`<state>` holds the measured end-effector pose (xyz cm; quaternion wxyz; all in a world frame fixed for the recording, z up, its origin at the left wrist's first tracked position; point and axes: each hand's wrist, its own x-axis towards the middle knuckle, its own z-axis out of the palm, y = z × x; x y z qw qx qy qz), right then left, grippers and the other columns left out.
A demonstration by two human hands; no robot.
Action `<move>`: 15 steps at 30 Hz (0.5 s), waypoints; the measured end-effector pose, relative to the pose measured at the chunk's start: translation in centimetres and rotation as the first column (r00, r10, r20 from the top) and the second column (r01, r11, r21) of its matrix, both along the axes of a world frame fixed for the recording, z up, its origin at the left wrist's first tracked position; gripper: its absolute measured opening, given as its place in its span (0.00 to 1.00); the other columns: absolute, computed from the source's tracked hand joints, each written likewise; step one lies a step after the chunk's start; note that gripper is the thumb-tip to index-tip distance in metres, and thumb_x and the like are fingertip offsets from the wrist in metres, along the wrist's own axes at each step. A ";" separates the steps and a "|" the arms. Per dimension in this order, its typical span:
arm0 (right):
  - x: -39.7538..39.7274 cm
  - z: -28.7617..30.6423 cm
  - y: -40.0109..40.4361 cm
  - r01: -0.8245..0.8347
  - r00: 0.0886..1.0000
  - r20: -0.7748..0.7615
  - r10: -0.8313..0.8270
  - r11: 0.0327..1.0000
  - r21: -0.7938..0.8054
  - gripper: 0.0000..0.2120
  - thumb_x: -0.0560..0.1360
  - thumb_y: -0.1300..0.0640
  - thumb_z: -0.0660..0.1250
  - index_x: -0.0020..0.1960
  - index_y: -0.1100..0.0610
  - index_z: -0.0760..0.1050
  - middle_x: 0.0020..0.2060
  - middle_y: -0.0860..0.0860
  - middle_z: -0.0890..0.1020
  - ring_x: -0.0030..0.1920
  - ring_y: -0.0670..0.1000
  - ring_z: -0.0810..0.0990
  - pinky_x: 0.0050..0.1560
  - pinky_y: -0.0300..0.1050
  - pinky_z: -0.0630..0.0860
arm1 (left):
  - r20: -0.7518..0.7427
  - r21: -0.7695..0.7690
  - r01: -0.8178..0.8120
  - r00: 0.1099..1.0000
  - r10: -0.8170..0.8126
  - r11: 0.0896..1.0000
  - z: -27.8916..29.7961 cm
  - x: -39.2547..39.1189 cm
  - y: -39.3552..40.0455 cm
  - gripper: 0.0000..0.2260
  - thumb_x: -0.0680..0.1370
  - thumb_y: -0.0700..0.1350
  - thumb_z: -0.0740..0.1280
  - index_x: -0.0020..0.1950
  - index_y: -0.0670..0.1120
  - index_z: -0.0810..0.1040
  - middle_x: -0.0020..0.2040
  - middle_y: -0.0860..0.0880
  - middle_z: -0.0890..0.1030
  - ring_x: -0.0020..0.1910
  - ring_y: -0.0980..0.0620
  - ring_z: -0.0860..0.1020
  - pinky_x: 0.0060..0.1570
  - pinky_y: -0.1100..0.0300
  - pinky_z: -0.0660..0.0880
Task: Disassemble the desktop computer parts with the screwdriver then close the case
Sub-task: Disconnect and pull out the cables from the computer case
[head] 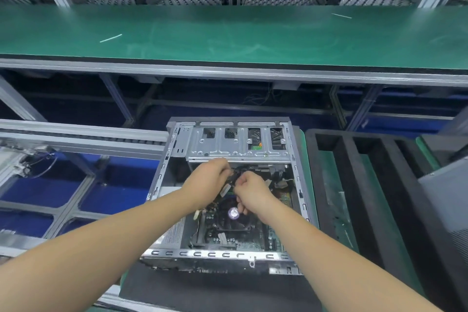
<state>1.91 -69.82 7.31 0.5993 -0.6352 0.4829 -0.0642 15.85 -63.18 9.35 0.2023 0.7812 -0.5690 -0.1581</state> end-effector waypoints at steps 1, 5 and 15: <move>-0.3 -0.2 0.2 0.025 0.999 0.047 -0.026 1.000 0.008 0.07 0.81 0.65 0.58 0.54 0.58 0.73 0.35 0.57 0.79 0.24 0.51 0.78 0.25 0.43 0.73 | -0.077 -0.002 0.004 0.997 -0.004 1.000 0.2 0.1 0.3 0.07 0.84 0.47 0.62 0.48 0.50 0.77 0.42 0.53 0.81 0.43 0.52 0.78 0.44 0.53 0.76; -1.2 -0.8 0.3 0.092 0.964 0.234 -0.127 0.984 0.155 0.07 0.82 0.64 0.62 0.56 0.61 0.78 0.43 0.59 0.86 0.36 0.52 0.85 0.34 0.44 0.82 | -0.298 0.049 0.047 0.954 -0.030 0.998 0.9 0.8 0.1 0.08 0.82 0.45 0.64 0.46 0.54 0.79 0.40 0.55 0.84 0.40 0.58 0.82 0.39 0.59 0.77; -1.2 -1.0 -0.2 0.091 0.942 0.300 -0.152 0.974 0.208 0.07 0.83 0.66 0.61 0.57 0.62 0.77 0.50 0.58 0.88 0.48 0.50 0.89 0.44 0.44 0.85 | -0.375 0.111 0.137 0.923 -0.087 0.984 1.0 2.4 -0.8 0.06 0.80 0.42 0.70 0.50 0.51 0.87 0.44 0.56 0.87 0.45 0.59 0.84 0.47 0.67 0.78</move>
